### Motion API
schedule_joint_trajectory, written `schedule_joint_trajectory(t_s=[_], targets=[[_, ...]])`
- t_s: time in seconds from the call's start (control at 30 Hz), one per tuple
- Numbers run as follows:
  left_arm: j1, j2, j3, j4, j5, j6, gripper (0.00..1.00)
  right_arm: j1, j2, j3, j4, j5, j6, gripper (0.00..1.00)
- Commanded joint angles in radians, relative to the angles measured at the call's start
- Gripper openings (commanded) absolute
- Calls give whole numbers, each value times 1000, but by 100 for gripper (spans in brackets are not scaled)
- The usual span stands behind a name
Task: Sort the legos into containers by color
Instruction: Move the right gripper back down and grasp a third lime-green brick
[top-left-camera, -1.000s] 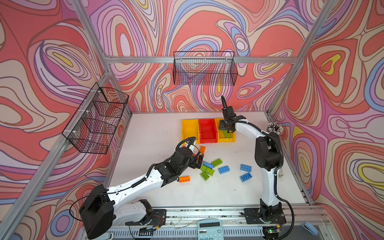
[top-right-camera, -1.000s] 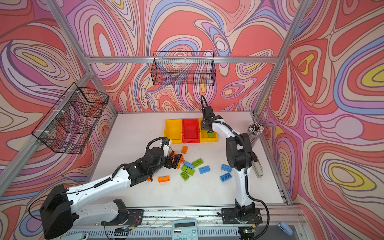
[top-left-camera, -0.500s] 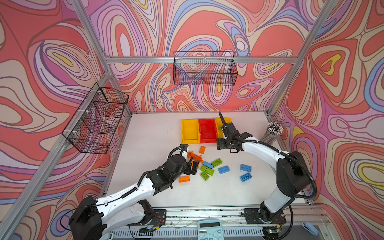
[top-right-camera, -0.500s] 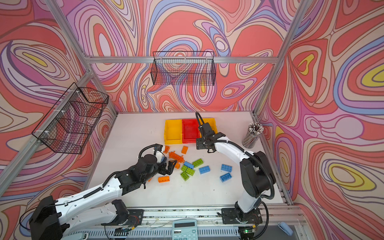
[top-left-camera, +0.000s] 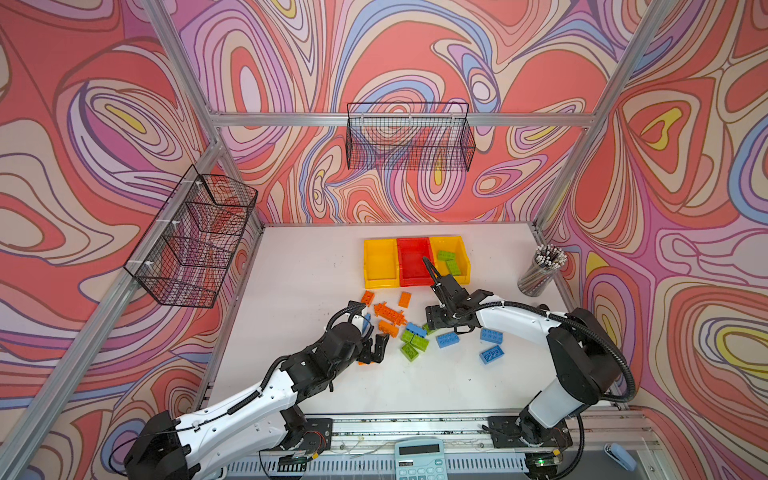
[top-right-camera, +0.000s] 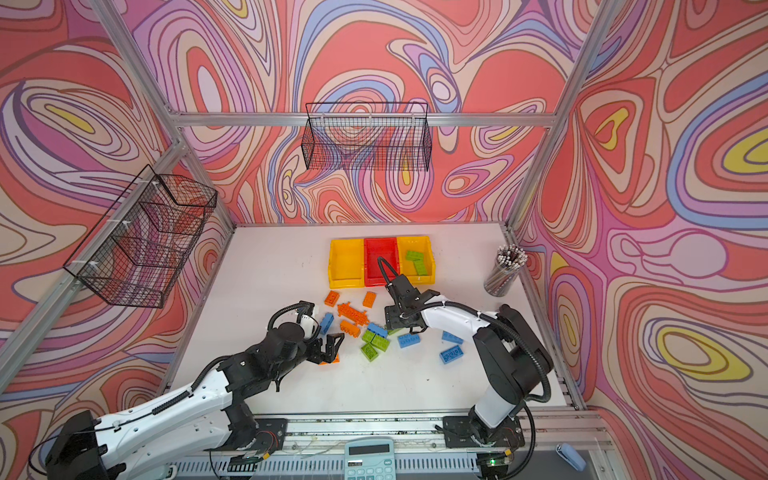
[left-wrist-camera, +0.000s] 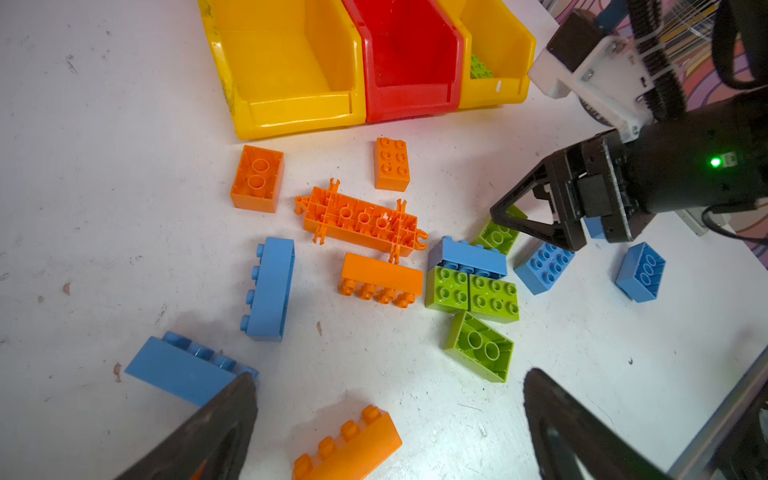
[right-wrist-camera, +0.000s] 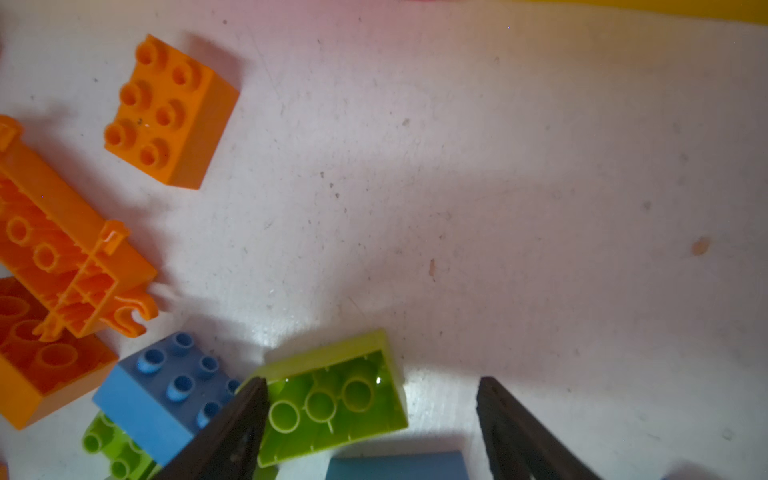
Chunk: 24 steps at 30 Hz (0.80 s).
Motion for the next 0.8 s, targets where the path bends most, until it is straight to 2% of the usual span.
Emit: schedule_joint_trajectory(t_s=[0.0,0.77], targets=[[-2,-19,-10,-24,-1,-33,100,36,5,-12,33,3,32,83],[-1,-42,-21,-41,-21,-31,100,61,92,-11,41,60,68,84]])
